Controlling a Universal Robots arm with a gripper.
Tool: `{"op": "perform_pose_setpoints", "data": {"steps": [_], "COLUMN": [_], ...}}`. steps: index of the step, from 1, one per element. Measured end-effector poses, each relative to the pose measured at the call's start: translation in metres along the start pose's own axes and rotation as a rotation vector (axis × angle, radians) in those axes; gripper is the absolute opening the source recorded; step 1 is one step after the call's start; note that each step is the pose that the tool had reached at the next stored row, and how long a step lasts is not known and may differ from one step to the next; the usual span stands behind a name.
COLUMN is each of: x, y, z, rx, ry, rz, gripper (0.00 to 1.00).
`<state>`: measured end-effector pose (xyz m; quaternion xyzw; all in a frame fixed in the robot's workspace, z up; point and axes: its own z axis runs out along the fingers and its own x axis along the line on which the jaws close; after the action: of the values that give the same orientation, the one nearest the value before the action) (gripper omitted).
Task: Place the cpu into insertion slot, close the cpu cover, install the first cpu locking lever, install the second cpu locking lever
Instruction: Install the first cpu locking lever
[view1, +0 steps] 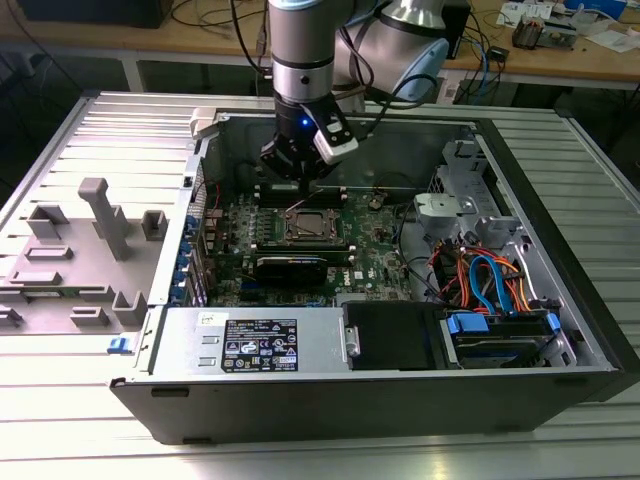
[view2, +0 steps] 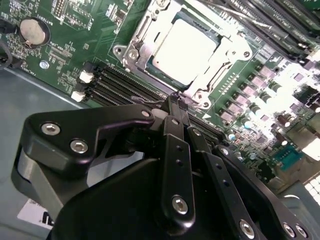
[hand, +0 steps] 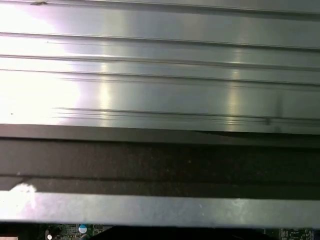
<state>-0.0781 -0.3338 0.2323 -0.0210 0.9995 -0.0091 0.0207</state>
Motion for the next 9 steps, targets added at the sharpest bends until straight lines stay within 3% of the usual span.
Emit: {"op": "perform_pose_setpoints", "data": {"steps": [9], "x": [-0.0059], "y": [0.0015], "z": [0.0032], "rx": [0.0000], "ry": [0.0000], "rz": [0.000], "gripper": [0.11]}}
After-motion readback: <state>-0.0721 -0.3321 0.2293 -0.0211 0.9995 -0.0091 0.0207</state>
